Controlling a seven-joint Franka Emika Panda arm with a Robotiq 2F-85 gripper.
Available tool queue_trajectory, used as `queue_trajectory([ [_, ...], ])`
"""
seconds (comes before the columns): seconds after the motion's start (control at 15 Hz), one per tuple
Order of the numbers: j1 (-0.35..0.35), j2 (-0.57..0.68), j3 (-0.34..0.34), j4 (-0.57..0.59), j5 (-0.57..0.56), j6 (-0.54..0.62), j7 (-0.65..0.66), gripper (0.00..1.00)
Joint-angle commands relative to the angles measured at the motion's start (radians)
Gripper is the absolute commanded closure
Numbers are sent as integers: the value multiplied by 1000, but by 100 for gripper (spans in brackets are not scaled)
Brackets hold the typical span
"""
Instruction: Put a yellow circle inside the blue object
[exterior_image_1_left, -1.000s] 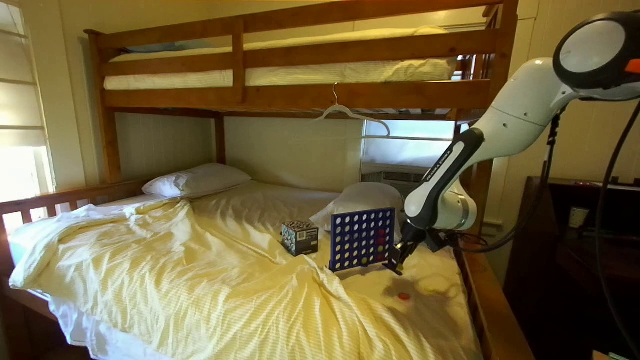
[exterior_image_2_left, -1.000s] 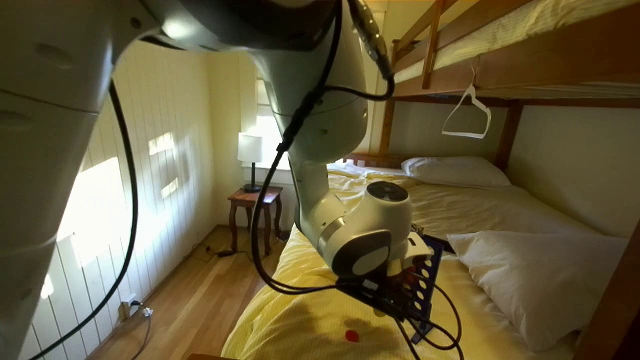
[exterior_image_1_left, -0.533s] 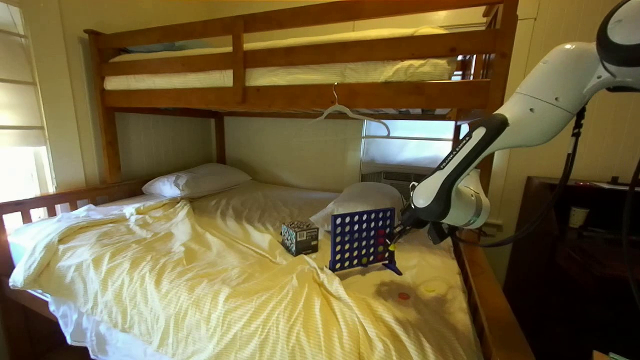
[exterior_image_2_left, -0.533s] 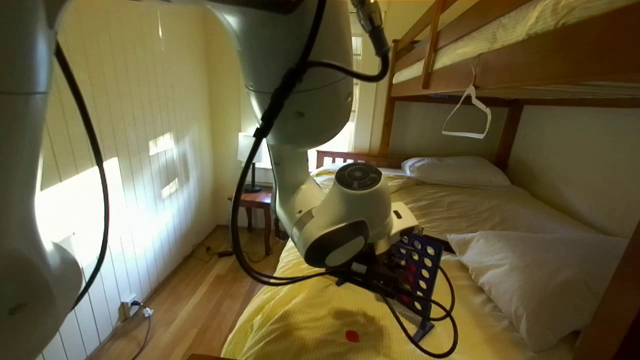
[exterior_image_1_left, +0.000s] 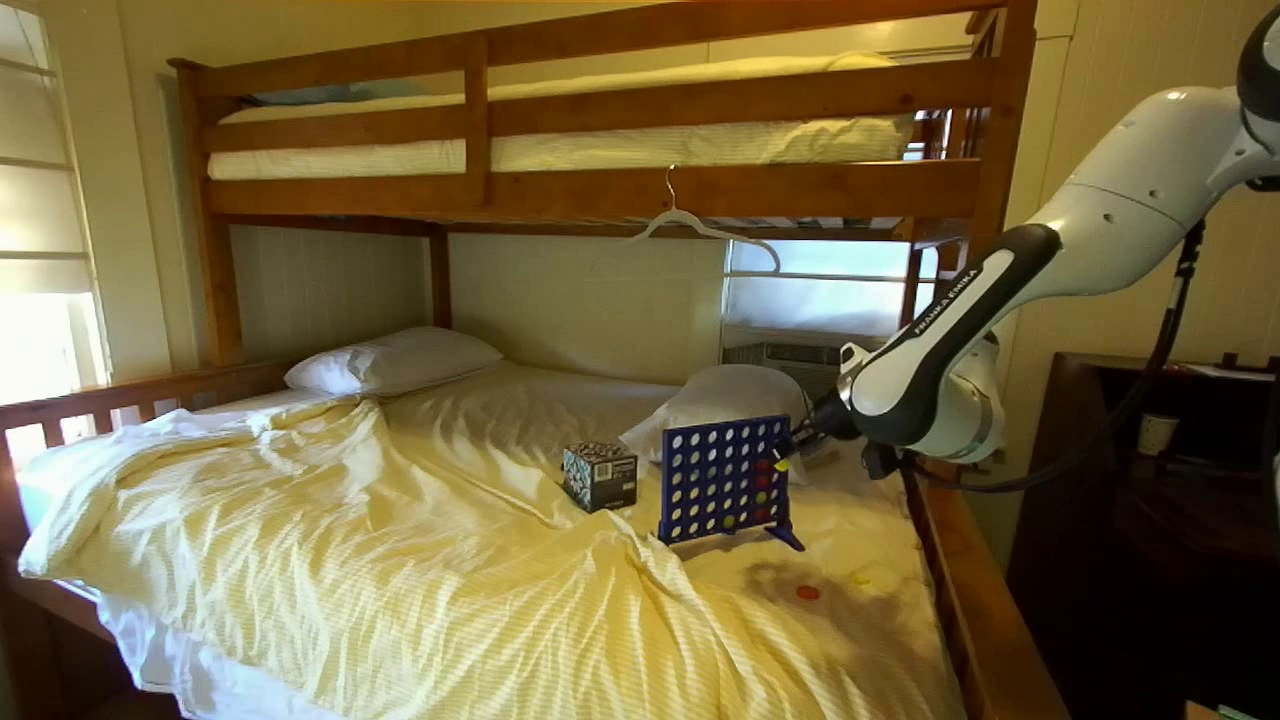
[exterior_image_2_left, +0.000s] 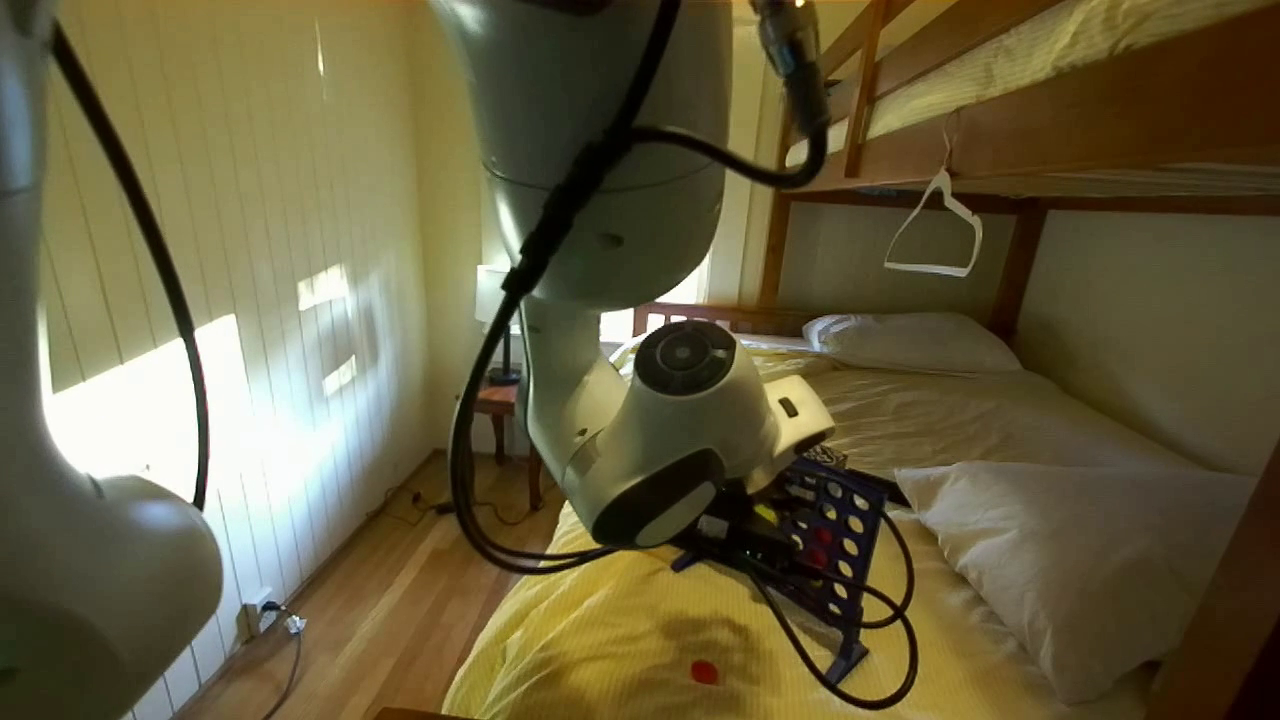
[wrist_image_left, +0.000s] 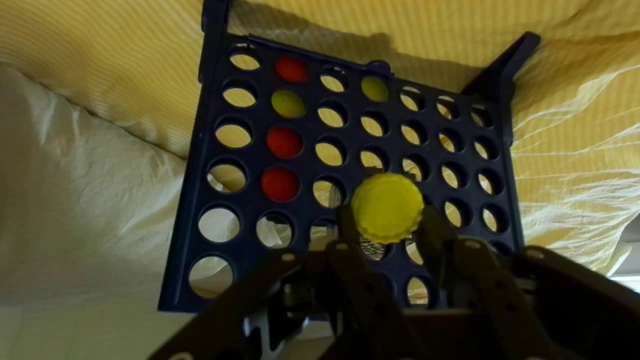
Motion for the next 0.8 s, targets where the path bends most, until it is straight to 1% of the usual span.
queue_trajectory([
  [0.0, -97, 33, 72, -39, -58, 105, 49, 90],
  [0.27, -144, 56, 114, -47, -66, 188, 73, 90],
  [0.53, -146, 69, 127, -35, -46, 223, 79, 90],
  [0.6, -33, -5, -26, -36, -183, 224, 254, 90],
  [0.67, -5, -13, -61, -31, -219, 232, 294, 90],
  [0.73, 44, -19, -122, -26, -265, 247, 351, 90],
])
